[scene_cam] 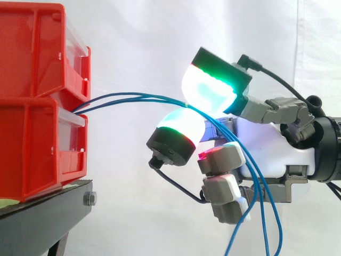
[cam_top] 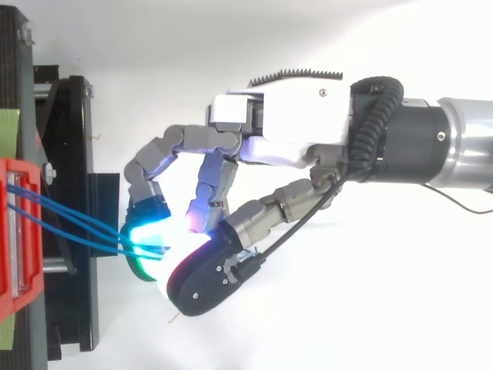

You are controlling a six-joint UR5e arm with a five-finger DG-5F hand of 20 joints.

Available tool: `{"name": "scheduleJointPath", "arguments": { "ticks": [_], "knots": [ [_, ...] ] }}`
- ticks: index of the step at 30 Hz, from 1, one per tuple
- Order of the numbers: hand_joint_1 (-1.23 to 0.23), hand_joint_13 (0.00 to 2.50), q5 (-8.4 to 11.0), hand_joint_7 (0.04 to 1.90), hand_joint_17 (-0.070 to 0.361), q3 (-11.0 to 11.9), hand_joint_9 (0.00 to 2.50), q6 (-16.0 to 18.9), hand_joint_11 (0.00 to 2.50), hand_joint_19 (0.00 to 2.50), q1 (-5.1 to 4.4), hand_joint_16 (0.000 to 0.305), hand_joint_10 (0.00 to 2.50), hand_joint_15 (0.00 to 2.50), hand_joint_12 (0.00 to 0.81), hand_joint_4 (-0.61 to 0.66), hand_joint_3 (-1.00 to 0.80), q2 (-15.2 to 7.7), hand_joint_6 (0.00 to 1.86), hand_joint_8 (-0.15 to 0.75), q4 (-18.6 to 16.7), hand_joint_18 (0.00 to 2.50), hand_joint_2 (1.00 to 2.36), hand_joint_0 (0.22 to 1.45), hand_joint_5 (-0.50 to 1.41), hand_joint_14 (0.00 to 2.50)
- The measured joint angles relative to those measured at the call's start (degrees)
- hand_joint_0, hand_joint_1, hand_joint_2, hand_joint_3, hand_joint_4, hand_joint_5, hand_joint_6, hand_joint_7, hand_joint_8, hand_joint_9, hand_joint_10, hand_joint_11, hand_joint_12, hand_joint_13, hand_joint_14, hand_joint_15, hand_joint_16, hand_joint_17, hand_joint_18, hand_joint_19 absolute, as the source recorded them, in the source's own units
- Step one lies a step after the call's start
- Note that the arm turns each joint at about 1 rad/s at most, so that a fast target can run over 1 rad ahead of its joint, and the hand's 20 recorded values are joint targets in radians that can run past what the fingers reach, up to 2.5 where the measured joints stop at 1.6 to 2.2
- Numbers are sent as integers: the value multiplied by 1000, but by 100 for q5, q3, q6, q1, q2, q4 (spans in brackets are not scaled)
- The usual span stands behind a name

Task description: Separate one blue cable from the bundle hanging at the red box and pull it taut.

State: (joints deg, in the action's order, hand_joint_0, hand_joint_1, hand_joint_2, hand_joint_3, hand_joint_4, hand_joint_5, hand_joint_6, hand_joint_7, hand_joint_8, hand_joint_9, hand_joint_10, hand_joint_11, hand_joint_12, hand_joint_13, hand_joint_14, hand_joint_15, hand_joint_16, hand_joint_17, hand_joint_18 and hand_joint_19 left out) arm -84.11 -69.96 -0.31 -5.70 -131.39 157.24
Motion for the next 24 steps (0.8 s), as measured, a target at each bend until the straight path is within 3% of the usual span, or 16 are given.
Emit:
{"name": "scheduleJointPath", "arguments": {
  "ticks": [5,13,16,18,20,24],
  "knots": [
    [-912,1241,0,1383,93,0,1275,3,970,666,0,41,23,647,381,-62,-137,-1,892,363,2,1185,1023,663,-144,23],
    [-981,1224,0,1410,86,-1,1281,4,974,616,19,38,21,633,357,-105,-500,-1,902,351,3,1162,1000,802,-143,23],
    [-974,1225,-7,1428,86,-1,1303,4,982,612,29,38,22,632,357,-68,-500,-6,903,353,3,1168,1000,752,-140,23],
    [-922,1236,-12,1270,86,0,1325,3,988,655,37,38,22,654,360,31,-500,-6,893,357,4,1167,1000,624,-125,24],
    [-881,1251,-15,1178,89,-1,1367,3,998,656,45,40,22,653,370,51,-500,-6,889,365,5,1192,1000,550,-120,25],
    [-823,1267,-11,1206,98,0,1375,3,961,648,54,43,21,636,392,97,-500,-7,848,372,2,1228,1000,495,-112,20]
  ]
}}
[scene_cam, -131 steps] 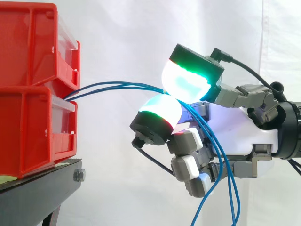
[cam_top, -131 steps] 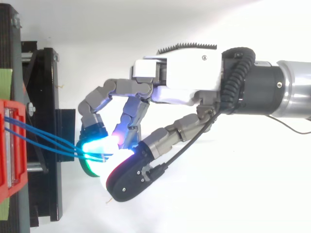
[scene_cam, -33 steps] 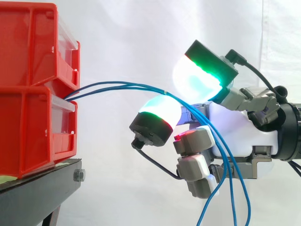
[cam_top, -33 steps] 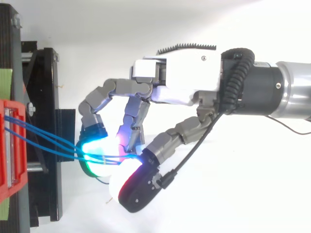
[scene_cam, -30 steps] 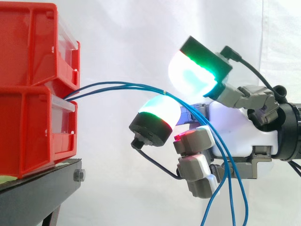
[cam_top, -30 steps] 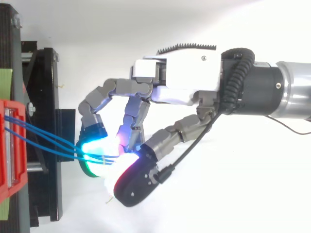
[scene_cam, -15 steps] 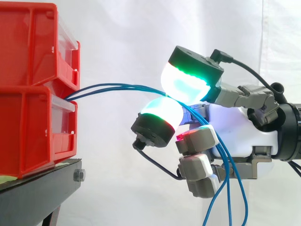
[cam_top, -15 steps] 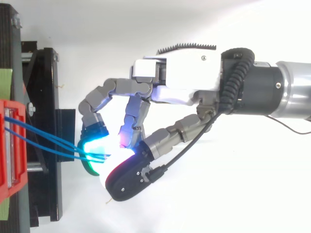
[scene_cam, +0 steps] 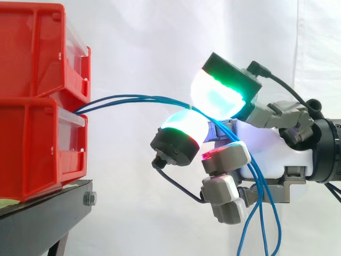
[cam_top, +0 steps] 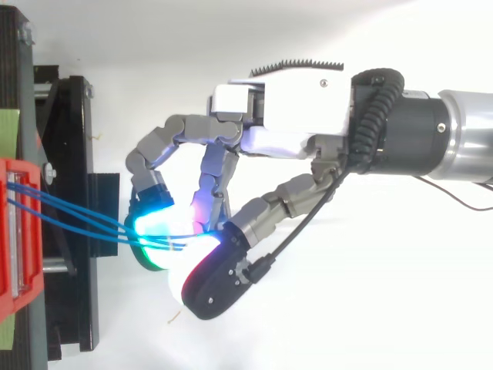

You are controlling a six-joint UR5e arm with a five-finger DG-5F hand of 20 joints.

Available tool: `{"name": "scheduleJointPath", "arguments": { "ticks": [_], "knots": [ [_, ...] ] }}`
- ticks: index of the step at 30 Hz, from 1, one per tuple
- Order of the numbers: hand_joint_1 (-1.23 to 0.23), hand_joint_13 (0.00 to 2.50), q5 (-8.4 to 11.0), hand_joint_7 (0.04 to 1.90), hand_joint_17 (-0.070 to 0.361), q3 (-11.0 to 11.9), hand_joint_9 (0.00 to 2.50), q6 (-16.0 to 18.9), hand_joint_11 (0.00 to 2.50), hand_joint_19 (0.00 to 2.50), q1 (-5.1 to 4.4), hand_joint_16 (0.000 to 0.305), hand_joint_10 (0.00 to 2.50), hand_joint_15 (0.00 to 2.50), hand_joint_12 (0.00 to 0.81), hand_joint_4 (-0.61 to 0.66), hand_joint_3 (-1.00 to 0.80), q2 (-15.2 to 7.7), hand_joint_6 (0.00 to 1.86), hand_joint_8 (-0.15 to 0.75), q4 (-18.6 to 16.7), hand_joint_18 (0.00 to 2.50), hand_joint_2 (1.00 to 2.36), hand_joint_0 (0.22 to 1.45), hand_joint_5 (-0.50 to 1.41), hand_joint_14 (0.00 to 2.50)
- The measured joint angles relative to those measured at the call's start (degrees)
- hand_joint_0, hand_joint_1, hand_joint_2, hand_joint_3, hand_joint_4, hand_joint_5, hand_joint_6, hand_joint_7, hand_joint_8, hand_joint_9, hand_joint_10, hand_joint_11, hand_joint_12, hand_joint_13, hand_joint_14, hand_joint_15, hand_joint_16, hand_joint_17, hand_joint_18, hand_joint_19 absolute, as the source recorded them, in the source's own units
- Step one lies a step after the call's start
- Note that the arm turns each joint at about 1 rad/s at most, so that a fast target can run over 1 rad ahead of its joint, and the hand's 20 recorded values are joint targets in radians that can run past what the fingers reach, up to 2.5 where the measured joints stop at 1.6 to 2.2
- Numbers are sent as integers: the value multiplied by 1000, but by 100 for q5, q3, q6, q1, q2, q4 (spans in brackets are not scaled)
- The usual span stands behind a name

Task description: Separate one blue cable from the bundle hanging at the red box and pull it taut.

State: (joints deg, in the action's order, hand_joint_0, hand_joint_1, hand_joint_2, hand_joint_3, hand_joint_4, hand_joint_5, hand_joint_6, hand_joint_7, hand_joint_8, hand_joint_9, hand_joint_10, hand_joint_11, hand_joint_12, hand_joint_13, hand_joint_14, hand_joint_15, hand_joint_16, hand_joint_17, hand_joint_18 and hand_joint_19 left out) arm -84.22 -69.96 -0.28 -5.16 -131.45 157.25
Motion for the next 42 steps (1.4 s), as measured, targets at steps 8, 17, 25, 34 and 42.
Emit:
{"name": "scheduleJointPath", "arguments": {
  "ticks": [8,17,25,34,42],
  "knots": [
    [-687,1261,6,1211,92,0,1387,-4,971,685,0,41,23,638,377,95,-500,-2,826,367,-1,1204,1000,560,-110,22],
    [-870,1241,10,1318,93,0,1305,-3,972,686,-1,41,22,652,382,27,-283,2,866,365,-2,1188,1015,647,-135,23],
    [-937,1199,11,1259,89,0,1240,-3,964,632,-3,40,22,634,365,-28,-500,3,887,344,-2,1159,1000,755,-157,21],
    [-830,1203,11,1209,90,-1,1269,-7,959,666,-9,40,25,638,370,89,-500,0,864,353,-2,1156,1000,588,-135,21],
    [-727,1219,11,1226,90,0,1285,-7,945,680,-20,40,22,641,374,76,-500,-1,839,357,0,1157,1000,612,-129,23]
  ]
}}
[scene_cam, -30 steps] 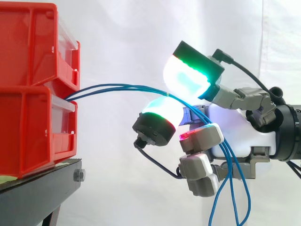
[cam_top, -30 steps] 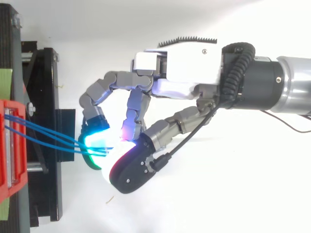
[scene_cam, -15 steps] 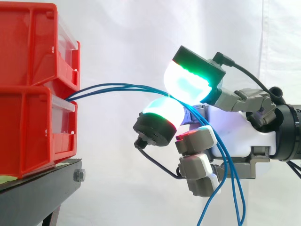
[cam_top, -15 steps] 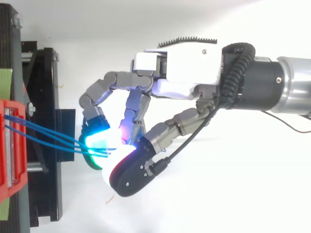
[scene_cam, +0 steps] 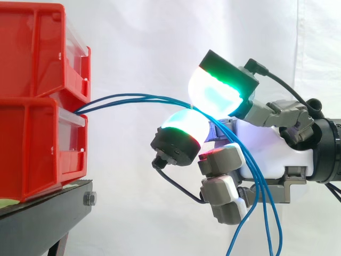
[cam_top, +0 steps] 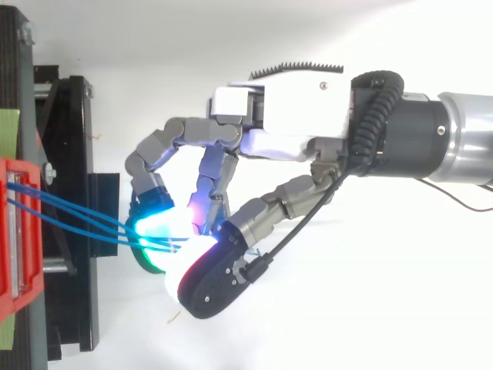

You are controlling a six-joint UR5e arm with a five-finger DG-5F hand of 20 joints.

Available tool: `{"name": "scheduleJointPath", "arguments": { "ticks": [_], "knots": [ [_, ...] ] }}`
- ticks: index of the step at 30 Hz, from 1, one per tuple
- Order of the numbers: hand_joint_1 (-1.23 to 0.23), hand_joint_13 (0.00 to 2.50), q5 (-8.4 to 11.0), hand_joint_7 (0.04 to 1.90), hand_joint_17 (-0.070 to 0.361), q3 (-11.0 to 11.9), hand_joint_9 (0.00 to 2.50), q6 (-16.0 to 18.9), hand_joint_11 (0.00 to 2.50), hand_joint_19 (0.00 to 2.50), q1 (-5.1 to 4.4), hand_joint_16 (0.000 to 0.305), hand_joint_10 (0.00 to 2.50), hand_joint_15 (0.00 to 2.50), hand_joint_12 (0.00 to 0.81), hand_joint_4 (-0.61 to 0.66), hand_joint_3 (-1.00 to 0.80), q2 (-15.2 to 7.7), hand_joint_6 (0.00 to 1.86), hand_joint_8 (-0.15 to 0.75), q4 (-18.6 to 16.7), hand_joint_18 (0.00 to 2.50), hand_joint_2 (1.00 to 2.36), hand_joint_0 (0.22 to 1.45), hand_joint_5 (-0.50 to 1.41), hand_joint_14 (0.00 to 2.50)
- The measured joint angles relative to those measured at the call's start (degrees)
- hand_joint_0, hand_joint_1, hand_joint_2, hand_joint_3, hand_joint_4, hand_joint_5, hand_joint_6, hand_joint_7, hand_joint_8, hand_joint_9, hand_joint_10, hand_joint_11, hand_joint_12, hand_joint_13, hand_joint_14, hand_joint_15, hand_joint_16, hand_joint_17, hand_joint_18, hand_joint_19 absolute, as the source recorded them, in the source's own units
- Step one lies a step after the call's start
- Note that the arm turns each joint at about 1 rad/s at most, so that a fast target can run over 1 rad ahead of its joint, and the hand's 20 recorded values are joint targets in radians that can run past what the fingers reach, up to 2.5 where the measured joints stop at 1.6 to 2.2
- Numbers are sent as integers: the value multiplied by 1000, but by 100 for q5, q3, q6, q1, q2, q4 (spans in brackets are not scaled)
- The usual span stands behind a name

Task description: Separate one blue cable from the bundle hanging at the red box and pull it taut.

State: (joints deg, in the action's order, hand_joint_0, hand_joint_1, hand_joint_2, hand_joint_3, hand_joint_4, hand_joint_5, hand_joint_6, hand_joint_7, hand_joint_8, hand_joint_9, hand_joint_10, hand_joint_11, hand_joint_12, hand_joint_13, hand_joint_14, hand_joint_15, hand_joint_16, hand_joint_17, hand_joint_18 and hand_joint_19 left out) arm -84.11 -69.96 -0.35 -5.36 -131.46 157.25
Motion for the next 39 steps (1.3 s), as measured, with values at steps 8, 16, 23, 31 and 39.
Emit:
{"name": "scheduleJointPath", "arguments": {
  "ticks": [8,16,23,31,39],
  "knots": [
    [-795,1202,16,1195,90,0,1228,0,947,664,-12,40,22,633,376,68,-500,3,859,351,14,1156,1000,670,-152,22],
    [-815,1193,21,1155,92,0,1209,8,935,658,-20,41,21,635,374,131,-500,1,842,346,8,1148,1000,626,-165,23],
    [-695,1202,34,1102,93,0,1223,7,923,675,-30,41,21,628,378,147,-500,0,786,349,12,1145,1000,629,-153,22],
    [-657,1205,35,1144,94,0,1214,8,913,690,-31,42,22,638,377,149,-496,2,707,346,9,1143,1000,642,-137,22],
    [-680,1197,29,1171,95,0,1183,5,907,691,-35,42,20,638,387,153,-447,0,664,347,7,1138,1004,656,-135,20]
  ]
}}
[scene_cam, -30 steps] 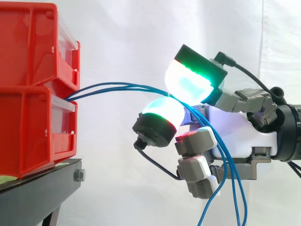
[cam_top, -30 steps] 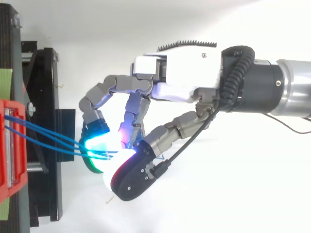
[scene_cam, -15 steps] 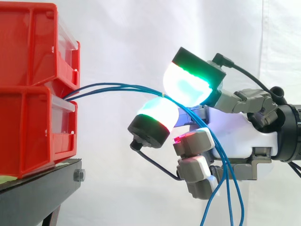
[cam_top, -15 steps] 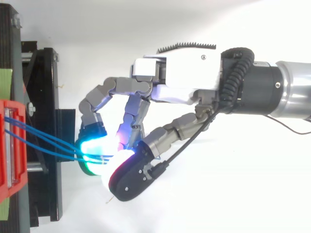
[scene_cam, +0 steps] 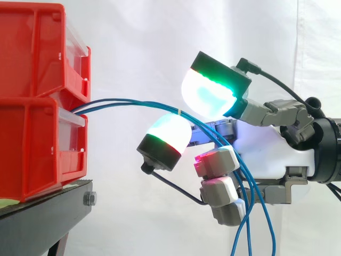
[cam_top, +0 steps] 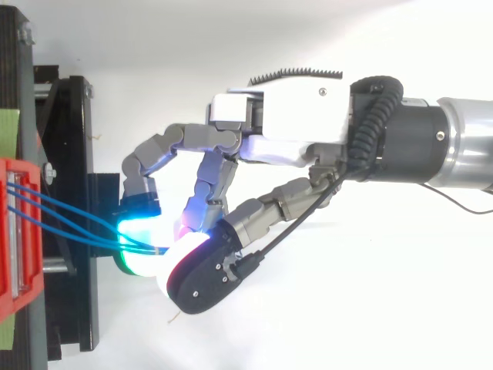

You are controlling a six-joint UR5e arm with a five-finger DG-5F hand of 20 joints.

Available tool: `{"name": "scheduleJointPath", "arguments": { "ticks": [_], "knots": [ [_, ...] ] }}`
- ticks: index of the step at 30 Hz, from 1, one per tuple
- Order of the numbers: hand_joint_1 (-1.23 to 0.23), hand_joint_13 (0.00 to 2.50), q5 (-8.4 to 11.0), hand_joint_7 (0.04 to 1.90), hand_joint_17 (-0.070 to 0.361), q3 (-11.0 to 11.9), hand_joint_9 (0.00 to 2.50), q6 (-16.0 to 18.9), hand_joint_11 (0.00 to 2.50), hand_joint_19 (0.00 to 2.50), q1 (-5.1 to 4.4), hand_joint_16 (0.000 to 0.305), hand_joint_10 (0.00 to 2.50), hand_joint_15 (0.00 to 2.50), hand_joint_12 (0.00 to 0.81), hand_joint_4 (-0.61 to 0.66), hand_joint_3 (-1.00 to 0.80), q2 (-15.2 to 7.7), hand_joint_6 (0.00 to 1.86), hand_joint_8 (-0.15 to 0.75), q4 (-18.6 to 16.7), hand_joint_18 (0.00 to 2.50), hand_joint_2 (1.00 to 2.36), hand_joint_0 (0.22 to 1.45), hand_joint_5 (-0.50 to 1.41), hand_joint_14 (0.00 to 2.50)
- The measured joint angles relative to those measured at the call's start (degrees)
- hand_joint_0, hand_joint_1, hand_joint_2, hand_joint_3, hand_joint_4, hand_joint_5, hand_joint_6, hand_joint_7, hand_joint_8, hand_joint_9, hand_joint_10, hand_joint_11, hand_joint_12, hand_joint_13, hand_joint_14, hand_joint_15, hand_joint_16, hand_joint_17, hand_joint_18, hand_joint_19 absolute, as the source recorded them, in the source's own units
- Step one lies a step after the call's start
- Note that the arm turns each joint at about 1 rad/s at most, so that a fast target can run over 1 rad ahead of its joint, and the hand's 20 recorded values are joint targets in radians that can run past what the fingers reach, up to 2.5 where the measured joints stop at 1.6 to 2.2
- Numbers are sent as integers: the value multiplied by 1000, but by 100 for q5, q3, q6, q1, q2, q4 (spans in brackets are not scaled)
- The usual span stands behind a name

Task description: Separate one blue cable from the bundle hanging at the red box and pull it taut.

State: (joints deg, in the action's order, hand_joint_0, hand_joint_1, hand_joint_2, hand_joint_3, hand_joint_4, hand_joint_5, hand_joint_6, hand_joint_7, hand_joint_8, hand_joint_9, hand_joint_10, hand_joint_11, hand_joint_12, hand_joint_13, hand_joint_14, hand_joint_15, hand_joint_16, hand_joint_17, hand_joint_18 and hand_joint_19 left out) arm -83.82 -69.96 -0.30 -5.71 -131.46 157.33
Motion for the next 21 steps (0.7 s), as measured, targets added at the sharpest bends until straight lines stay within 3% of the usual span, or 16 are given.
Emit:
{"name": "scheduleJointPath", "arguments": {
  "ticks": [13,21],
  "knots": [
    [-788,1189,-1,1062,97,0,1121,1,903,675,-15,43,19,636,388,159,-353,-2,779,348,0,1137,1011,678,-183,21],
    [-708,1194,37,1019,97,0,1152,-2,912,680,-25,43,19,641,384,169,-500,-3,831,355,-1,1145,1000,638,-193,22]
  ]
}}
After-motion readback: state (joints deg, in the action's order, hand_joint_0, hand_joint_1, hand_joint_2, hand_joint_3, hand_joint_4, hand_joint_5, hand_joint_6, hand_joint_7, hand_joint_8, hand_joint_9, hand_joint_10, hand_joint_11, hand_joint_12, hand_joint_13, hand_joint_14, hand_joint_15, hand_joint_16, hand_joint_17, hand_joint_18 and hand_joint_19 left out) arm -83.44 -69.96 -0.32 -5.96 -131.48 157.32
